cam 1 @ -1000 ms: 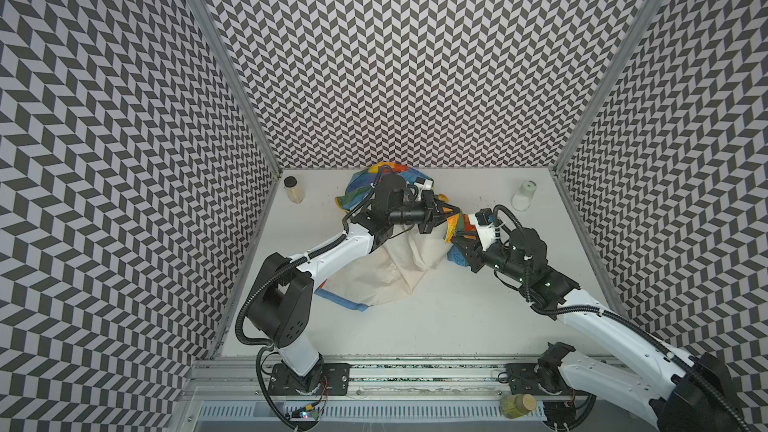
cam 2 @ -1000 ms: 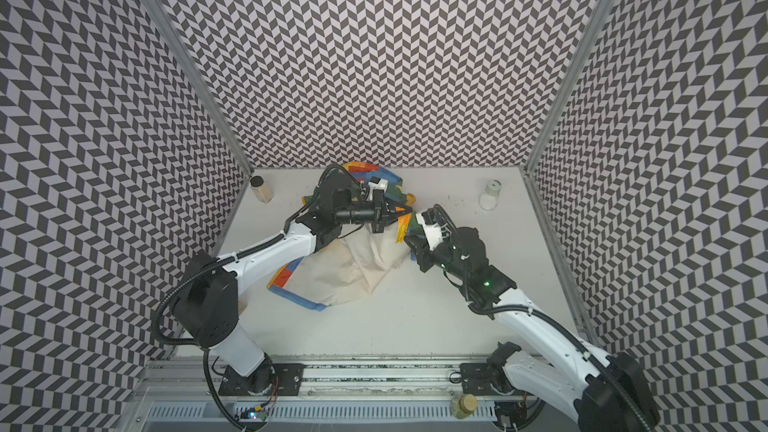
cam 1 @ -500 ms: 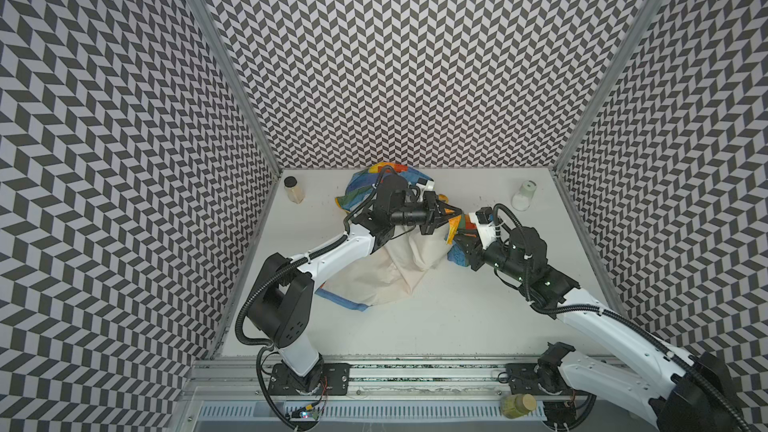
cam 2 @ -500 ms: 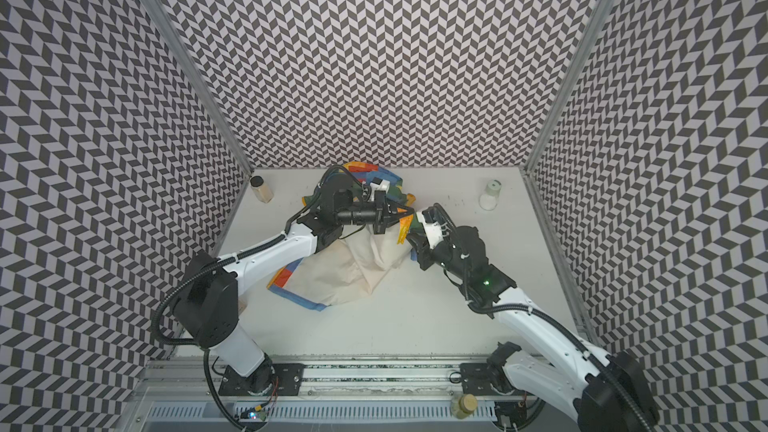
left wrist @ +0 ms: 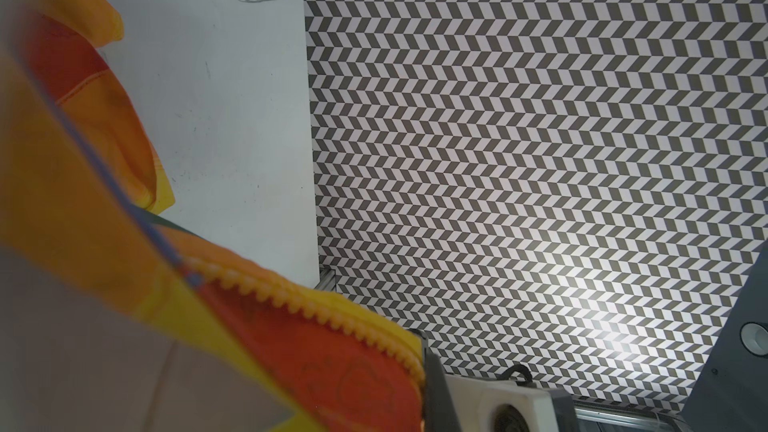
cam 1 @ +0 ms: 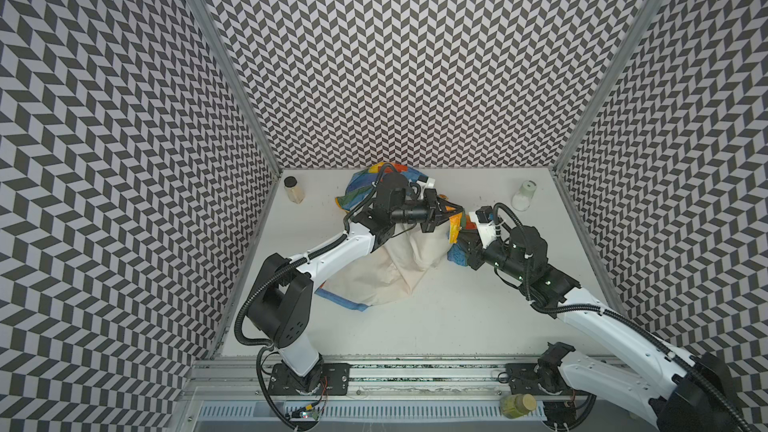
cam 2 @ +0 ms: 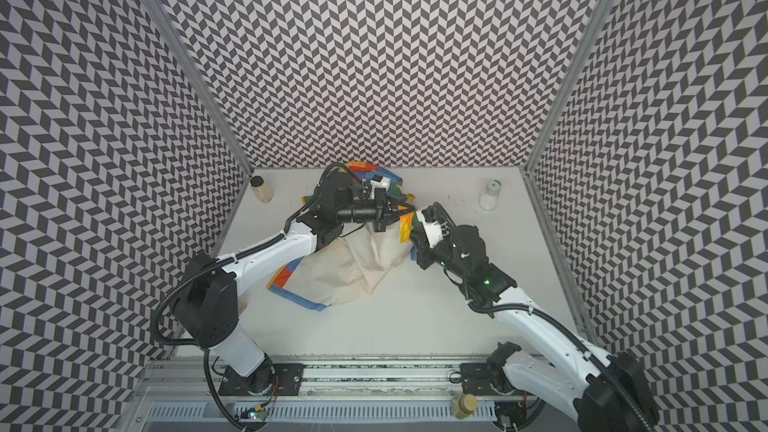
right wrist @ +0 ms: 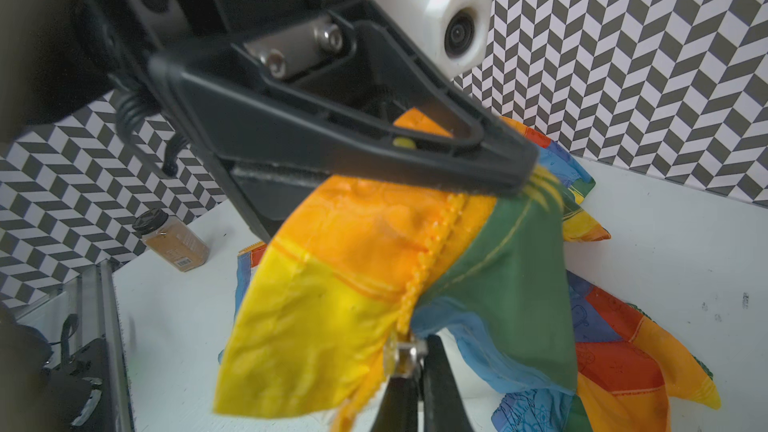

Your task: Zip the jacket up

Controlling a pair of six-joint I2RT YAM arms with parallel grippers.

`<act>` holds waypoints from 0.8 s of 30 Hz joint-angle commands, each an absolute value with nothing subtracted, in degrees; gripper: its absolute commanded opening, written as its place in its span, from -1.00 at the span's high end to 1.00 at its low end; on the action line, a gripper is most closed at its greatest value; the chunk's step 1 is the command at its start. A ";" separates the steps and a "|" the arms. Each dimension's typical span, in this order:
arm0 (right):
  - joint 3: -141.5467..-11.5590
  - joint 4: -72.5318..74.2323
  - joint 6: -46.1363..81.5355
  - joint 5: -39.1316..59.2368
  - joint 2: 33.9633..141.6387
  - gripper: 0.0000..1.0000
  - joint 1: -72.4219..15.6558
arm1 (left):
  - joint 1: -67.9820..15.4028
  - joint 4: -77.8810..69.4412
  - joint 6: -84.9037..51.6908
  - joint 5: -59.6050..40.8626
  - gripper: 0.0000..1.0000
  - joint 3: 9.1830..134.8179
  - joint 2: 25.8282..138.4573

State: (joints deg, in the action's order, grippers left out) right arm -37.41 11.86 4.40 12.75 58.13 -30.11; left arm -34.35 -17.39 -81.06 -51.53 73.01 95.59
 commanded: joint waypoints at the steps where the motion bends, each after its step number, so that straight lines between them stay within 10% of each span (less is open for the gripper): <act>1: -38.33 13.36 3.23 14.23 57.66 0.92 -30.33 | -34.80 -18.90 -81.65 -52.48 1.00 75.33 94.51; 24: -33.23 16.43 3.92 13.90 56.78 1.00 -34.01 | -34.18 -20.96 -83.58 -51.80 1.00 77.17 96.69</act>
